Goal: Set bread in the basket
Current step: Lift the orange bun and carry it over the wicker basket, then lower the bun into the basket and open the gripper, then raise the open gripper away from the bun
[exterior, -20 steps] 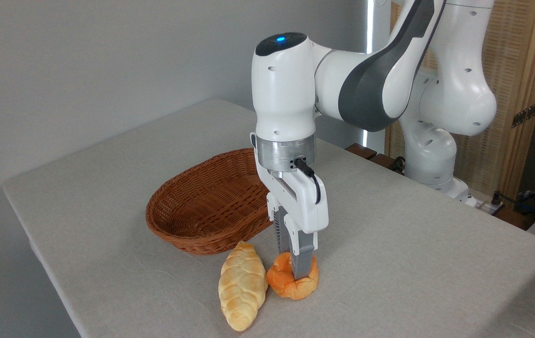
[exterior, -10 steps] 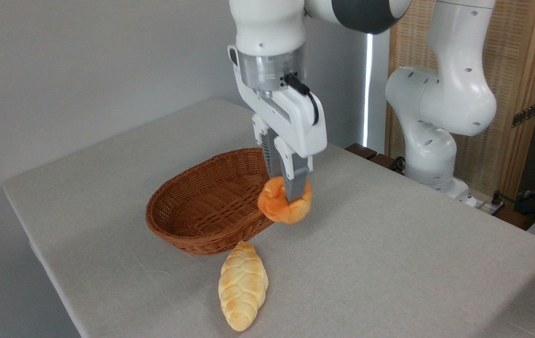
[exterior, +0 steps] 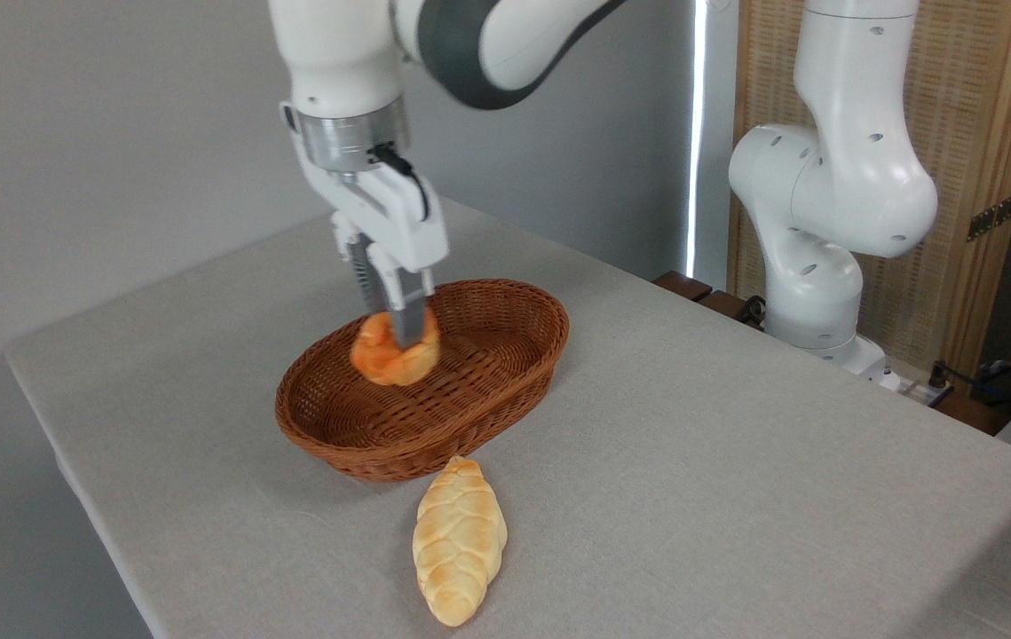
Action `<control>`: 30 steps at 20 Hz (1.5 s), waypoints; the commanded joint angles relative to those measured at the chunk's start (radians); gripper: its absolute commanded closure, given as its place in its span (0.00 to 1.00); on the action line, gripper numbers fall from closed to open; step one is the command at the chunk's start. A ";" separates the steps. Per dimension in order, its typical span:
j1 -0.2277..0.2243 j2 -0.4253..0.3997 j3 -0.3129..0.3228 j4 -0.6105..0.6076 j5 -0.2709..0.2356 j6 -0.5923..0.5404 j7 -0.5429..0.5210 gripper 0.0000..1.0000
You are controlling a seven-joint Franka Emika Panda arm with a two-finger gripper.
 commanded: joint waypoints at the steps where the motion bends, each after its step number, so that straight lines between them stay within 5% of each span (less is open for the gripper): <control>1: 0.003 0.076 -0.052 0.021 -0.004 0.097 -0.101 0.57; 7: -0.023 0.107 -0.050 0.018 0.045 0.100 -0.098 0.16; 11: -0.023 0.107 -0.050 0.017 0.077 0.086 -0.091 0.00; 22: -0.025 0.081 -0.053 0.025 0.088 0.082 -0.094 0.00; 27: -0.009 0.061 -0.021 0.136 0.088 -0.104 -0.095 0.00; 30: 0.005 0.061 0.057 0.242 0.090 -0.196 -0.086 0.00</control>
